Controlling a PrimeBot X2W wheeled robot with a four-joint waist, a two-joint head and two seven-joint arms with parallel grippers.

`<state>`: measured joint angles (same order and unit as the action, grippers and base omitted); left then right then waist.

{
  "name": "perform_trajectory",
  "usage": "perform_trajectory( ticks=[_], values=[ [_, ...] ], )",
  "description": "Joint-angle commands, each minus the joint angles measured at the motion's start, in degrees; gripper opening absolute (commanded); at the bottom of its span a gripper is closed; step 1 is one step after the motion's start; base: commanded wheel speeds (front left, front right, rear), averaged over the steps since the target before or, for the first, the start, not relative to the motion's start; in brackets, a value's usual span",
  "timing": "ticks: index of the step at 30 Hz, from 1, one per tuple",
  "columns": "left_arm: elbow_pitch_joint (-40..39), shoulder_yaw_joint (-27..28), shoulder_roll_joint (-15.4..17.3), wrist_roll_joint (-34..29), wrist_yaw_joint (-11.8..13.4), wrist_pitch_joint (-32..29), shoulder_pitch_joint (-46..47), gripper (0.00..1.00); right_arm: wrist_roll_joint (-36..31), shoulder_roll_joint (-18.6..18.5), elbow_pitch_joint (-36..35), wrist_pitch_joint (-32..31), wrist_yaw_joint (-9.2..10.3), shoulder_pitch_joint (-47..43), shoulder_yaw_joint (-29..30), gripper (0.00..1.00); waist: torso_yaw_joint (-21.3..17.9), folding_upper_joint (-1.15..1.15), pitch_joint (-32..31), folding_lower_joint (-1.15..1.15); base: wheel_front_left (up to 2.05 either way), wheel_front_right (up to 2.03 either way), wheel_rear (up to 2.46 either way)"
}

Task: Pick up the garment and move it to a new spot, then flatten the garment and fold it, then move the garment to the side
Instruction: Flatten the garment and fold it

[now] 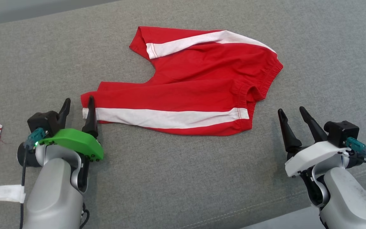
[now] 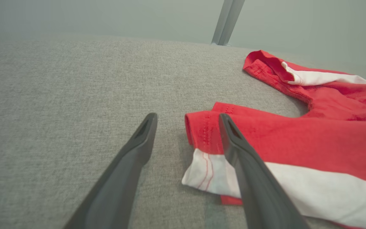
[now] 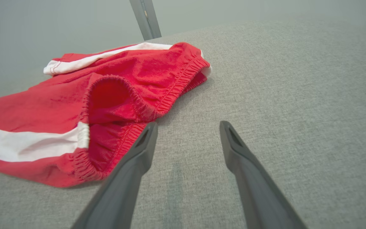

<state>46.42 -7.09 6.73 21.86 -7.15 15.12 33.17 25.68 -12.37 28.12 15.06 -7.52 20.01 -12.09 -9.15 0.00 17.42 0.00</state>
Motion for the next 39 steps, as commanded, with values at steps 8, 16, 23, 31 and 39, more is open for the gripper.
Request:
perform_trajectory(
  ticks=[8,16,23,31,39],
  values=[
    [-11.2,5.8,-2.1,-7.2,0.1,0.0,-10.9,1.00,-6.6,2.8,-5.6,0.2,0.06,-3.6,4.2,1.00,5.1,0.00,-5.9,0.00,0.00,0.00,0.00],
    [-21.6,9.1,-3.7,-11.7,0.1,0.1,-22.4,1.00,-13.6,5.8,-7.4,0.2,0.06,-8.3,7.4,1.00,9.4,0.00,-11.5,0.00,0.00,0.00,0.00],
    [-25.2,8.7,-3.8,-11.2,0.0,0.0,-27.2,1.00,-16.6,6.8,-7.8,0.2,0.06,-11.2,8.2,1.00,11.2,0.00,-14.5,0.00,0.00,0.00,0.00],
    [-29.1,8.9,-3.8,-11.5,0.8,0.0,-32.5,1.00,-19.5,7.6,-8.9,0.2,0.06,-14.5,10.2,1.00,11.8,0.00,-16.6,0.00,0.00,0.00,0.00],
    [-29.7,8.3,-3.8,-12.1,1.5,0.0,-33.8,1.00,-20.7,8.2,-8.6,0.2,0.06,-15.4,10.9,1.00,12.1,0.00,-17.2,0.00,0.00,0.00,0.00]
  ],
)
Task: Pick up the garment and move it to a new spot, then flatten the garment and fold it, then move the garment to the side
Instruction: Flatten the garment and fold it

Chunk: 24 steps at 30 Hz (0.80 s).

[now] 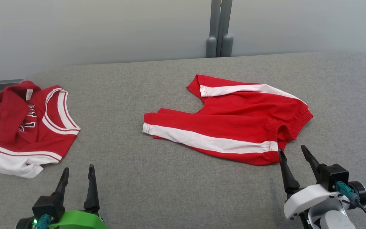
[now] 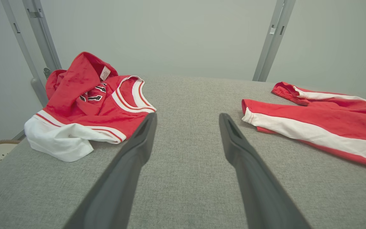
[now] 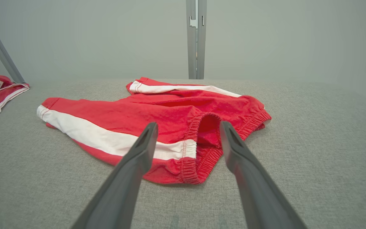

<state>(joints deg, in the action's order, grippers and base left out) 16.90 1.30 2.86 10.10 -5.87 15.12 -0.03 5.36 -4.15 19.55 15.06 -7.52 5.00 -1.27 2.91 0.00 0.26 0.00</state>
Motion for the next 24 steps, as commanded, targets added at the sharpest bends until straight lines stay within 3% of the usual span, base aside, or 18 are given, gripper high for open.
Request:
perform_trajectory(
  ticks=[1,11,22,24],
  values=[
    [-0.2,-0.1,0.1,-0.2,0.2,0.0,-0.6,1.00,-0.3,0.0,0.1,0.2,0.06,-0.3,0.3,1.00,0.0,0.00,0.0,0.00,0.00,0.00,0.00],
    [0.6,-3.0,0.1,0.4,-0.6,0.0,0.6,1.00,0.7,0.2,1.1,0.2,0.06,1.0,0.7,1.00,-0.7,0.00,1.5,0.00,0.00,0.00,0.00],
    [5.3,-8.1,0.1,2.7,-1.5,0.1,11.6,1.00,1.8,-0.6,2.1,0.2,0.06,7.6,-1.9,1.00,-3.1,0.00,12.1,0.00,0.00,0.00,0.00],
    [7.9,-11.3,0.5,5.7,-1.6,0.0,16.5,1.00,3.3,-0.4,3.5,0.2,0.06,10.0,-4.4,1.00,-4.1,0.00,15.7,0.00,0.00,0.00,0.00]
  ],
)
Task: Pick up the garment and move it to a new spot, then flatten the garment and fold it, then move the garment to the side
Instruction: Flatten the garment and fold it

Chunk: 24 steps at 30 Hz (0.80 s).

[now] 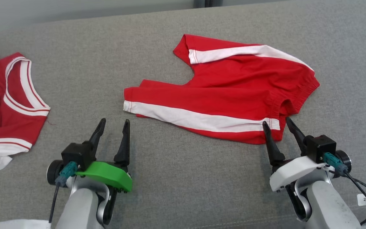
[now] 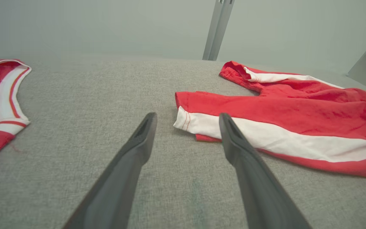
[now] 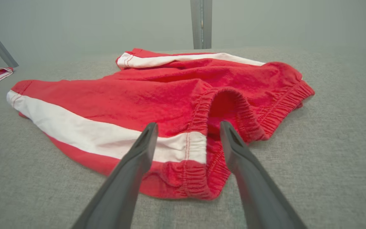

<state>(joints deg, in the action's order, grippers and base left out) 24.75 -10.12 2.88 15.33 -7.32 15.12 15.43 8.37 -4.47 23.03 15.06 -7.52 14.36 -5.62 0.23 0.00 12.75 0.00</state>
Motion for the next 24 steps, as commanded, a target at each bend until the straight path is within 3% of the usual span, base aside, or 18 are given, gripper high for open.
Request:
perform_trajectory(
  ticks=[1,13,24],
  values=[
    [1.1,-1.1,1.4,1.9,-0.2,0.0,2.3,1.00,0.8,-0.2,0.4,0.2,0.06,1.4,-0.8,1.00,-1.7,0.00,4.3,0.00,0.00,0.00,0.00],
    [5.2,-7.8,7.4,12.0,-0.1,0.1,10.1,1.00,3.7,-0.9,0.0,0.2,0.06,3.4,-3.4,1.00,-3.3,0.00,8.1,0.00,0.00,0.00,0.00],
    [7.5,-10.5,9.7,17.2,-0.2,0.1,13.4,1.00,5.9,-1.3,-0.8,0.2,0.06,4.0,-6.1,1.00,-4.7,0.00,8.9,0.00,0.00,0.00,0.00]
  ],
)
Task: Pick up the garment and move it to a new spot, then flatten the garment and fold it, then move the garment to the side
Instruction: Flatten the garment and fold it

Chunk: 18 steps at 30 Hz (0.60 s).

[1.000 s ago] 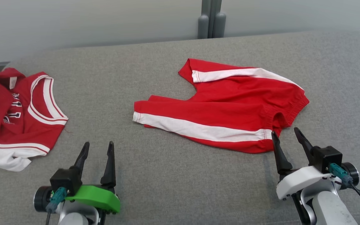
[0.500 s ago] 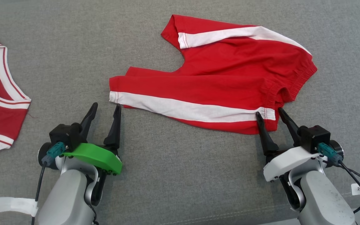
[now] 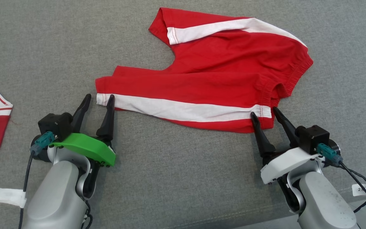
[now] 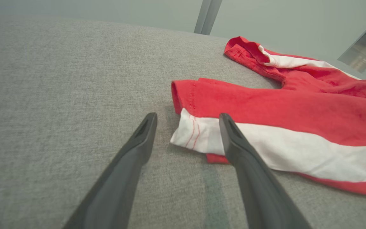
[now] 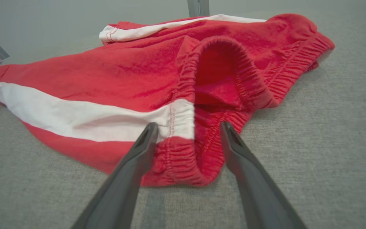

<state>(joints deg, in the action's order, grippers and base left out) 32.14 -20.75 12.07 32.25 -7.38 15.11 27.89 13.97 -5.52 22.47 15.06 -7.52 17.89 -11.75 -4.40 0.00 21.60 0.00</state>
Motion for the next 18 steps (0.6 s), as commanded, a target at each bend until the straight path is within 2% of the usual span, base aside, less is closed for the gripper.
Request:
perform_trajectory(
  ticks=[1,11,12,13,14,16,17,18],
  values=[
    [0.2,0.3,0.5,0.3,-0.1,0.1,1.2,1.00,0.5,-0.3,-0.4,0.2,0.06,0.6,-0.2,1.00,-0.1,0.00,0.1,0.00,0.00,0.00,0.00],
    [1.3,-0.6,0.8,1.2,-0.1,0.1,1.7,0.99,1.9,-0.5,-1.8,0.2,0.06,1.0,-2.1,1.00,-0.6,0.00,0.2,0.00,0.00,0.00,0.00],
    [1.4,-0.6,0.9,1.2,-0.1,0.1,1.7,0.91,2.1,-0.5,-1.9,0.2,0.06,1.1,-2.3,1.00,-0.7,0.00,0.2,0.00,0.00,0.00,0.00],
    [1.5,-0.6,0.9,1.2,-0.1,0.1,1.7,0.78,2.3,-0.5,-1.9,0.2,0.06,1.1,-2.5,1.00,-0.8,0.00,0.2,0.00,0.00,0.00,0.00],
    [1.8,-0.8,0.8,1.4,-0.1,0.1,1.7,0.35,2.9,-0.4,-1.9,0.2,0.06,1.1,-2.8,1.00,-0.8,0.00,0.1,0.00,0.00,0.00,0.00],
    [1.9,-1.0,0.8,1.3,-0.1,0.1,1.7,0.13,3.3,-0.5,-1.6,0.2,0.06,1.1,-3.2,1.00,-0.8,0.00,0.1,0.00,0.00,0.00,0.00],
    [1.9,-1.0,0.8,1.3,-0.1,0.1,1.7,0.13,3.3,-0.5,-1.6,0.2,0.06,1.1,-3.2,1.00,-0.8,0.00,0.1,0.00,0.00,0.00,0.00],
    [1.9,-1.1,0.8,1.3,-0.1,0.1,1.7,0.00,3.7,-0.6,-1.3,0.2,0.06,1.1,-3.4,1.00,-0.8,0.00,0.0,0.00,0.00,0.00,0.00]
  ],
)
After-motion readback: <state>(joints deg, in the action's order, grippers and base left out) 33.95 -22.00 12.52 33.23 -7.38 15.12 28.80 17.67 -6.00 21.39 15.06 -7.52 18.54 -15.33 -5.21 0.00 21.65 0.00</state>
